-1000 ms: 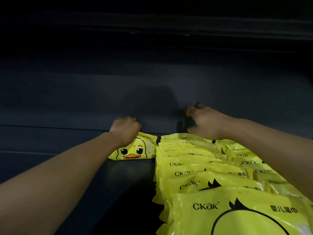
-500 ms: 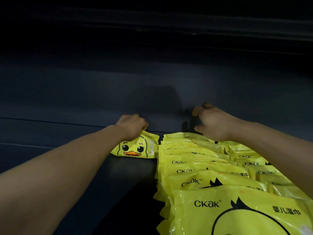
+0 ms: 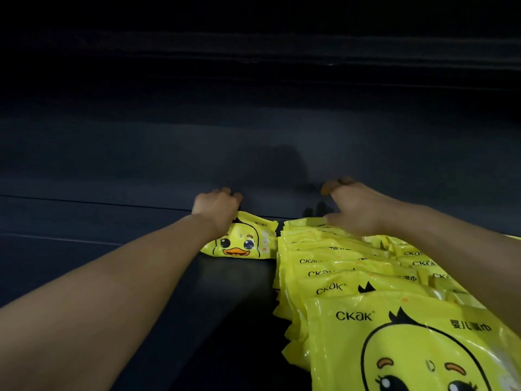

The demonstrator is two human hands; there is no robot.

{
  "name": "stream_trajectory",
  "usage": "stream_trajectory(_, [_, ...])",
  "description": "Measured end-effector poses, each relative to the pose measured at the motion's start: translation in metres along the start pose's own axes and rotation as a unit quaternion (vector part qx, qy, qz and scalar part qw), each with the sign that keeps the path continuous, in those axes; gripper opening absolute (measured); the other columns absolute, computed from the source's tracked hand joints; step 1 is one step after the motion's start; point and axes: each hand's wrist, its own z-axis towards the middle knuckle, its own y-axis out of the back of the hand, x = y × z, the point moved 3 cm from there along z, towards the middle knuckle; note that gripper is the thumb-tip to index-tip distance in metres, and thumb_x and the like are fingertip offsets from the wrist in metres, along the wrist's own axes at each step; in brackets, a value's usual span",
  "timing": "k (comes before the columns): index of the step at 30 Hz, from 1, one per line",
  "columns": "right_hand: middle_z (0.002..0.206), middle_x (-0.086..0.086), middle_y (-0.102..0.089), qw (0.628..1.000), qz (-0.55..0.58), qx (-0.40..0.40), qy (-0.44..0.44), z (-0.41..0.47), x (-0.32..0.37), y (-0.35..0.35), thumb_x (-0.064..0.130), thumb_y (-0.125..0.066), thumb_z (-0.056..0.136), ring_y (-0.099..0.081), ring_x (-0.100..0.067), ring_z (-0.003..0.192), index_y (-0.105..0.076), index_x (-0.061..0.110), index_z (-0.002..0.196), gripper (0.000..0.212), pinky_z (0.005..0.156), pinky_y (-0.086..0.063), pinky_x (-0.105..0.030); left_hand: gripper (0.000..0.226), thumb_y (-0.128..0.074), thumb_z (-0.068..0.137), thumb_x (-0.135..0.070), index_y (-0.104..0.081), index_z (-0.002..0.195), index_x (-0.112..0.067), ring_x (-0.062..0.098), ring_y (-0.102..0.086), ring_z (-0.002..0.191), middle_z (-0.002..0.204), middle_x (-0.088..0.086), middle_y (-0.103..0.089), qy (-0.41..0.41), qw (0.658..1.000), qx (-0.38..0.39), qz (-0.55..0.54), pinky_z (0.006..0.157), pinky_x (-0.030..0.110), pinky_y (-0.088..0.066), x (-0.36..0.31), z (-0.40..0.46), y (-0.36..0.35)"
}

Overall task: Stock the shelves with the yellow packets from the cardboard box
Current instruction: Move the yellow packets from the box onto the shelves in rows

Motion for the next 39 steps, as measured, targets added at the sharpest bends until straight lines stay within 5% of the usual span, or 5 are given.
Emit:
stream_trajectory(21, [0.130,-0.011,-0.049,0.997,0.073,-0.026,0.000,-0.162,0.169,0.051,0.028,-0.063,0.087,-0.046,-0.026,0.121,-0.041,0.011,0.130,0.051,0.092,-0.038,-0.029,0.035,-0.060,0.088,-0.034,-0.051,0.119,-0.021,0.026,-0.054,0.110,0.122,0.004,-0.053,-0.008,0.990,0.101,-0.098,0.076,0.033,-0.040,0.116,-0.222,0.104])
stream_trajectory(31, [0.129,-0.012,-0.048,0.989,0.121,0.079,-0.015,-0.266,0.259,0.006,0.030,-0.062,0.088,-0.047,-0.026,0.118,-0.041,0.010,0.127,0.049,0.093,-0.041,-0.033,0.022,-0.060,0.089,-0.033,-0.054,0.108,-0.024,0.023,-0.056,0.100,0.110,0.000,-0.059,-0.036,0.971,0.133,-0.194,0.077,0.033,-0.045,0.137,-0.354,0.086])
stream_trajectory(39, [0.138,-0.013,-0.037,0.967,0.156,0.202,-0.003,-0.330,0.295,-0.075,0.031,-0.058,0.090,-0.044,-0.028,0.122,-0.033,0.012,0.137,0.056,0.100,-0.042,-0.037,0.024,-0.058,0.089,-0.035,-0.054,0.110,-0.025,0.019,-0.057,0.097,0.111,-0.002,-0.058,-0.013,0.946,0.274,-0.172,0.079,0.033,-0.048,0.144,-0.451,0.022])
